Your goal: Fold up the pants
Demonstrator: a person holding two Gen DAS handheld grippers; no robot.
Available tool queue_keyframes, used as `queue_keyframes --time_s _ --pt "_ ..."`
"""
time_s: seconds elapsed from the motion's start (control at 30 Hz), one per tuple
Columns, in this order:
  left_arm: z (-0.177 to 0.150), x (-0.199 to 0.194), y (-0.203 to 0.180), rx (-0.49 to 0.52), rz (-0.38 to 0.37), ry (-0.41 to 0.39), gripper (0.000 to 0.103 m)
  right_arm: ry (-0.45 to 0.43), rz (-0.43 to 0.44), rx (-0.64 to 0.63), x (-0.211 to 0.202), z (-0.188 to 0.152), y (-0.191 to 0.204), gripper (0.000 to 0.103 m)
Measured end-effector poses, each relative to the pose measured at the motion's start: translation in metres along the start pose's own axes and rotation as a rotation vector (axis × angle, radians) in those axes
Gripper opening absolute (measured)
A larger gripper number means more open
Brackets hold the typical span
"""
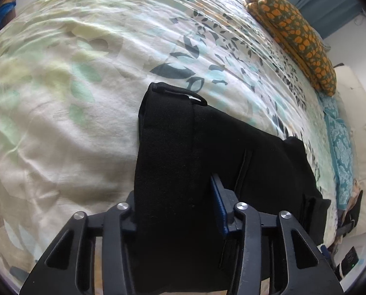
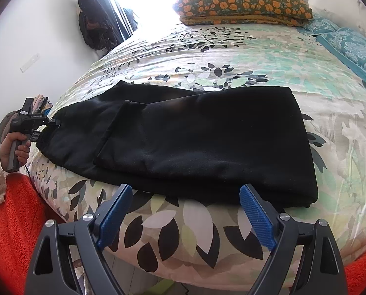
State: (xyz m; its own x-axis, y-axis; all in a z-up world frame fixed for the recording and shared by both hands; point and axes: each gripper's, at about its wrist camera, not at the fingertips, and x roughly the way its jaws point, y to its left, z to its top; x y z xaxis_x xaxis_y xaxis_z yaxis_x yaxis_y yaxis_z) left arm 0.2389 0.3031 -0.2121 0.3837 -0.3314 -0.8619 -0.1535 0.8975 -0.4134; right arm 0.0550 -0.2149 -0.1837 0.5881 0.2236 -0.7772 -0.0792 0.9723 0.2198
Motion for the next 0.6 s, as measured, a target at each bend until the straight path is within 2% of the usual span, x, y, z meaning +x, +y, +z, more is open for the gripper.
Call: queue_keyframes --time_s 0.1,0.23,0.4,0.5,0.6 --pt "-0.003 -0.017 -0.008 -0.022 -0.024 -0.039 0.021 -0.010 0.005 0.006 -0.002 0.002 -0.001 0.089" --pt "-0.007 -0.047 -0.030 -0.018 -0.091 -0.101 0.019 -0.024 0.011 0.018 -0.004 0.003 -0.005 0.089" --pt "-0.020 -0.077 -0.070 0.002 -0.198 -0.134 0.017 -0.042 0.029 0.071 -0.008 0.007 -0.015 0.089" --pt "-0.036 -0.080 -0.107 0.050 -0.242 -0.134 0.017 -0.053 0.045 0.102 -0.010 0.015 -0.017 0.089" --pt "-0.056 -0.070 -0.146 0.099 -0.266 -0.124 0.017 -0.051 0.102 0.130 -0.006 0.030 -0.011 0.089"
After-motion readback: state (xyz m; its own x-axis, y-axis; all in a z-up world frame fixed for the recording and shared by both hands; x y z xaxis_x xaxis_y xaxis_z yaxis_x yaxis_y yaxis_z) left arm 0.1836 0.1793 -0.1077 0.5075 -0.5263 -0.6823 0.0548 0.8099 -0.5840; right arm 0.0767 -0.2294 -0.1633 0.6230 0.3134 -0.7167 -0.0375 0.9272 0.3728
